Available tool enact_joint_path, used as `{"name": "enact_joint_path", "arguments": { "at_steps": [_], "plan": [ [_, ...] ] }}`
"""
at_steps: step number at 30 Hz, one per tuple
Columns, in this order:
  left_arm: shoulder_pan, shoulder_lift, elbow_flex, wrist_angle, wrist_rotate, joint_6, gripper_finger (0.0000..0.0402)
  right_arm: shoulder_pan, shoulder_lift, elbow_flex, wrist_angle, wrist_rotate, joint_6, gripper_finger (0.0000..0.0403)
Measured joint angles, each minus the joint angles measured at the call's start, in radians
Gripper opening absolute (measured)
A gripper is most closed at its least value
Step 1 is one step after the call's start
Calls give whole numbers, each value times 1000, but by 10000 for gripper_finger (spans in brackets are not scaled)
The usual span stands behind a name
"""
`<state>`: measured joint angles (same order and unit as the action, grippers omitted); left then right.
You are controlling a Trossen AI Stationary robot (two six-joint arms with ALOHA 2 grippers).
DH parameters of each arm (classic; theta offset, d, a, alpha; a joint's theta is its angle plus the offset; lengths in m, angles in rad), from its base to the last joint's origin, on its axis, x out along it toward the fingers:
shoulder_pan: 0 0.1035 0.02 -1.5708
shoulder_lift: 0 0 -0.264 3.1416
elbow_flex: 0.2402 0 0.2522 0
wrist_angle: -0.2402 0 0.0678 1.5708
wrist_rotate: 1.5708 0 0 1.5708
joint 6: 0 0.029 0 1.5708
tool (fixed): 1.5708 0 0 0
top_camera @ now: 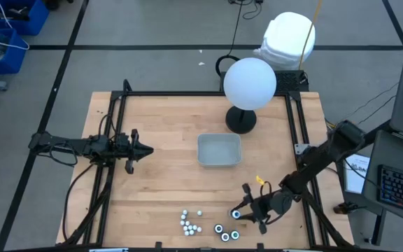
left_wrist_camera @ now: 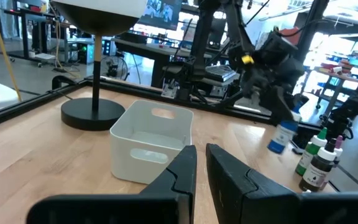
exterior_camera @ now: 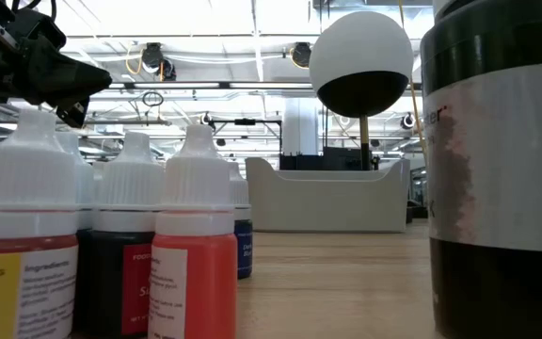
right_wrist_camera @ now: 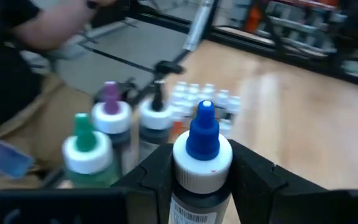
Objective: Pick & Place food coloring
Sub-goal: Put the blue food coloring bottle into the gray bin
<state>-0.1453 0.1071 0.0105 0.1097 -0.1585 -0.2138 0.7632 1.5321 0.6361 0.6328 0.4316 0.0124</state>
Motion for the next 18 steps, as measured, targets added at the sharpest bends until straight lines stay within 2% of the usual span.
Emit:
{"name": "enact_joint_path", "arguments": {
  "at_steps": [7, 12, 15, 18],
  "plan": [
    [0, 0, 0, 2, 0, 0, 40, -53, -222, 0, -205, 152, -47, 116],
    [0, 0, 0, 24, -1, 9, 40, -181, -360, 0, -179, 170, -149, 115],
    [0, 0, 0, 24, -1, 9, 40, -297, -399, 0, -127, 85, -193, 115],
    [0, 0, 0, 24, -1, 9, 40, -431, -386, 16, -105, -105, -187, 115]
  ]
}}
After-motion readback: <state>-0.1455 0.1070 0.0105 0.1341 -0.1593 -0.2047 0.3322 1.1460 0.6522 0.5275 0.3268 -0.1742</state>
